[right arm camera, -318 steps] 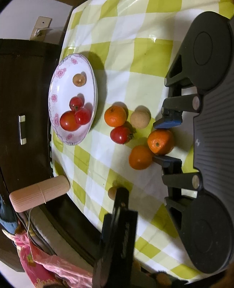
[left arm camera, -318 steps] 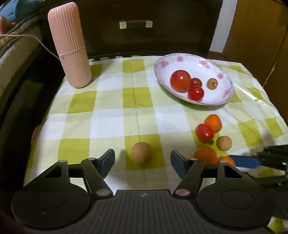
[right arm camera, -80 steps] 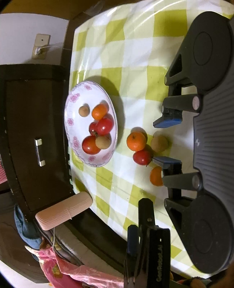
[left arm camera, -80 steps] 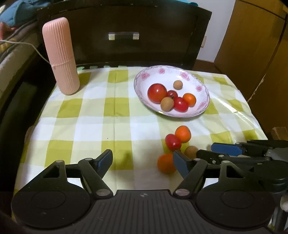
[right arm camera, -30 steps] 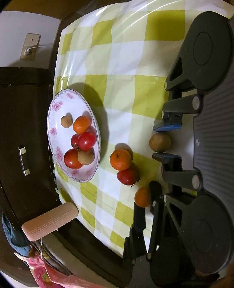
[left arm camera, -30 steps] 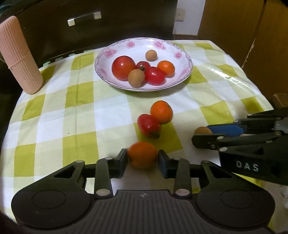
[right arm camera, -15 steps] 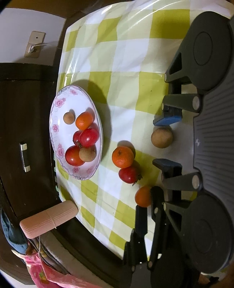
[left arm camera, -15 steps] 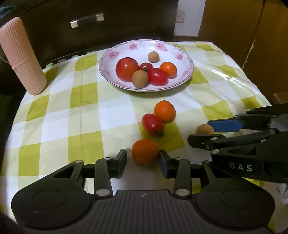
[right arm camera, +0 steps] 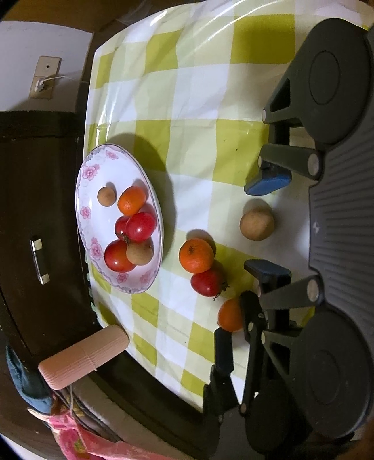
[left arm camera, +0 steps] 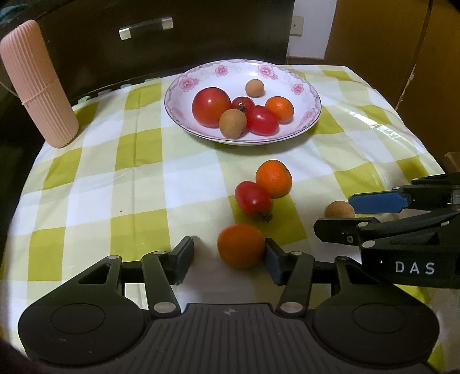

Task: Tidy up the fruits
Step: 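Hold both fruits and lift them off the cloth with both tools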

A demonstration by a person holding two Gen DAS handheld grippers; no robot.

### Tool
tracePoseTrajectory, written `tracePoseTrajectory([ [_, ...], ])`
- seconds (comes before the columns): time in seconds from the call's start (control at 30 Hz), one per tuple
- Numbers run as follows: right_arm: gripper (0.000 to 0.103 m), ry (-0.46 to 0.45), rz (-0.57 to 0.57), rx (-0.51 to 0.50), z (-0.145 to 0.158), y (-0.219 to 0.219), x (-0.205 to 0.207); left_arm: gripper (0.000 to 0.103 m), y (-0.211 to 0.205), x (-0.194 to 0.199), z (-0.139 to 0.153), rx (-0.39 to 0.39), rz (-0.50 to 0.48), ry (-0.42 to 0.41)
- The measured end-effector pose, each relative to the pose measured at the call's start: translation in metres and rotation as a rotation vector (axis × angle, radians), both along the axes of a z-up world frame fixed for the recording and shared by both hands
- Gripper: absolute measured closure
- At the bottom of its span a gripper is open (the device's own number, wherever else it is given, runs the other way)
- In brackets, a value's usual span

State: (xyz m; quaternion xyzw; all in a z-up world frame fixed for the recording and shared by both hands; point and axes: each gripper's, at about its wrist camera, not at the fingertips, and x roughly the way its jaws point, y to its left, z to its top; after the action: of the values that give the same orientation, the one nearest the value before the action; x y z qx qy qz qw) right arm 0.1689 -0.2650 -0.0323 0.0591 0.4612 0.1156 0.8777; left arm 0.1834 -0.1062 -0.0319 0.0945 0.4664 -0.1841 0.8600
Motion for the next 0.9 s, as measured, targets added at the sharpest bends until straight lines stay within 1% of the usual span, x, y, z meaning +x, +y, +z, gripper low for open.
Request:
tracePoseTrajectory([
  [0.03,0.056,-0.002,-0.001,-0.016,0.0,0.002,0.0,0.042,0.0,0.0,0.0,0.0,0.001,0.002],
  [0.07,0.061,-0.006,0.001,-0.037,0.0,0.004,-0.001,0.043,-0.001,0.0,0.0,0.004,-0.002,0.002],
  [0.1,0.068,-0.012,0.005,-0.057,0.0,0.005,-0.002,0.048,-0.001,0.0,0.0,0.003,-0.006,0.003],
  [0.13,0.072,-0.014,0.009,-0.062,-0.001,0.005,-0.003,0.049,-0.002,0.0,0.001,0.0,-0.011,0.004],
  [0.17,0.076,-0.012,0.011,-0.052,-0.001,0.005,-0.003,0.054,-0.004,-0.001,0.002,0.006,-0.017,0.001],
  [0.2,0.076,-0.011,0.013,-0.048,-0.001,0.004,-0.003,0.06,-0.005,-0.003,0.002,0.009,-0.025,-0.001],
  [0.23,0.076,-0.01,0.018,-0.049,0.0,0.005,-0.003,0.061,-0.007,-0.004,0.002,0.01,-0.031,-0.003],
  [0.3,0.076,-0.011,0.021,-0.052,0.0,0.006,-0.003,0.061,-0.008,-0.004,0.002,0.01,-0.031,-0.006],
  [0.43,0.076,-0.012,0.024,-0.053,0.0,0.007,-0.003,0.062,-0.006,-0.001,0.003,-0.014,-0.018,0.007],
  [0.63,0.076,-0.014,0.025,-0.054,0.0,0.007,-0.003,0.062,-0.01,-0.004,0.005,-0.011,-0.038,0.004],
  [0.9,0.076,-0.011,0.024,-0.058,-0.001,0.009,-0.002,0.062,-0.01,-0.004,0.005,-0.002,-0.038,0.003],
])
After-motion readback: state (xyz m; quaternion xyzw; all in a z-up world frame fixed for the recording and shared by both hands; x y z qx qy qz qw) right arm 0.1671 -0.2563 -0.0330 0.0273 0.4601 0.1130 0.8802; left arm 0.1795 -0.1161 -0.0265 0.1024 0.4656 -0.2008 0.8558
